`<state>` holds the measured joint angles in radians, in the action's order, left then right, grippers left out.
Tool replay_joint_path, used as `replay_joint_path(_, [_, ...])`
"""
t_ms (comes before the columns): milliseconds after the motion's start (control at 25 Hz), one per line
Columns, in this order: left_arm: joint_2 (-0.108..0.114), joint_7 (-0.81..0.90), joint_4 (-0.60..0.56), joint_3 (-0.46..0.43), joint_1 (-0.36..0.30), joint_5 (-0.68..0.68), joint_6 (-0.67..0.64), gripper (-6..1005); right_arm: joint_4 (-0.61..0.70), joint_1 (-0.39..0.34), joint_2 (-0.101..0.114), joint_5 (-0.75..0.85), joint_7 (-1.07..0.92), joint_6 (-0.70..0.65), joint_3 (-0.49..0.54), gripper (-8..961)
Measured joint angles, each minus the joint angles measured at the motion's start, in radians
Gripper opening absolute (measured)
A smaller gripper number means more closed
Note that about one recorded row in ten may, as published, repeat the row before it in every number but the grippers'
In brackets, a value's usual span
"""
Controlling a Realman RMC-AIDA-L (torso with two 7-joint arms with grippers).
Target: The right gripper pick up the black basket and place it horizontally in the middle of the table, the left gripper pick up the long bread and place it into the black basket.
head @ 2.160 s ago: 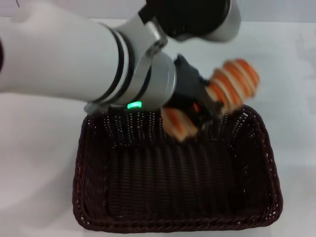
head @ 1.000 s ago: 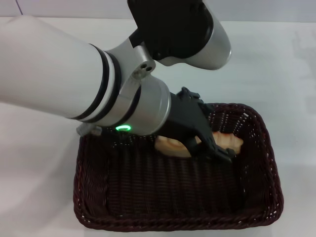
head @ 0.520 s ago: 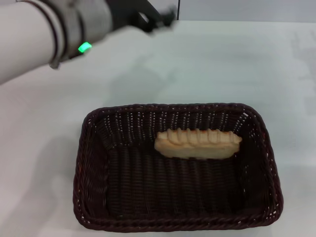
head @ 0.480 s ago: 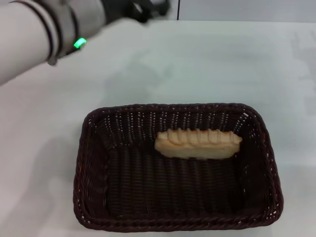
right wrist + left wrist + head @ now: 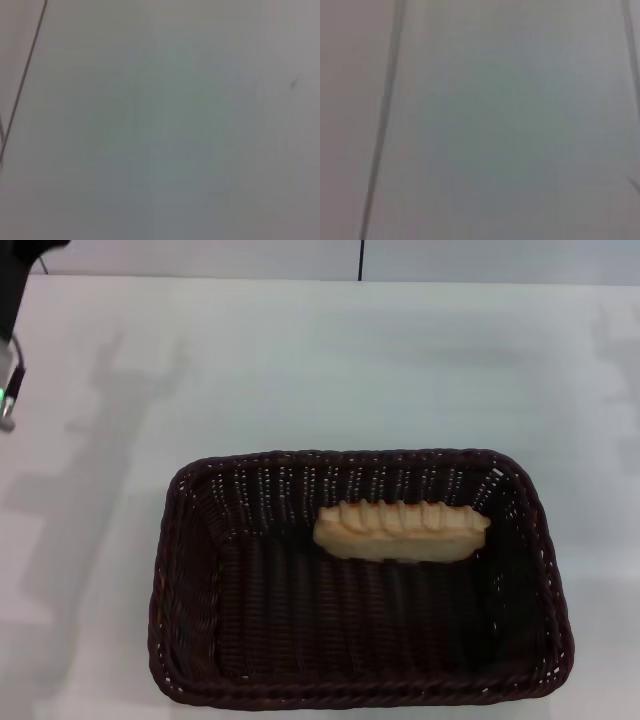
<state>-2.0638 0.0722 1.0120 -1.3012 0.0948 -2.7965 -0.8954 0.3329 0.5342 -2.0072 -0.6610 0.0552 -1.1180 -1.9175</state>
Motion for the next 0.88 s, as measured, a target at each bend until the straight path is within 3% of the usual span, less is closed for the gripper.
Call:
replay_joint_path(40, [0.001, 0.086, -0.123, -0.015, 0.019, 0.0, -0.096, 862, -0.001, -0.007, -0.007, 0.0, 0.006, -0.004, 0.028, 430])
replay_joint_path(120, [0.0, 0.12, -0.178, -0.025, 0.027, -0.001, -0.139, 862, -0.001, -0.012, -0.012, 0.0, 0.015, -0.009, 0.047, 430])
replay_joint_path(240, [-0.008, 0.152, -0.343, -0.069, 0.044, 0.013, -0.234, 862, -0.003, -0.038, -0.052, -0.001, 0.072, -0.055, 0.165, 430])
replay_joint_path(360, [-0.007, 0.158, -0.409, -0.085, 0.056, 0.034, -0.251, 862, -0.001, -0.052, -0.065, -0.004, 0.078, -0.076, 0.21, 430])
replay_joint_path(560, [-0.003, 0.164, -0.507, -0.138, 0.063, 0.051, -0.281, 862, -0.004, -0.077, -0.073, -0.011, 0.073, -0.086, 0.24, 430])
replay_joint_path(880, [-0.001, 0.225, -0.592, -0.145, 0.072, 0.049, -0.383, 862, -0.017, -0.093, -0.076, -0.008, 0.068, -0.077, 0.231, 429])
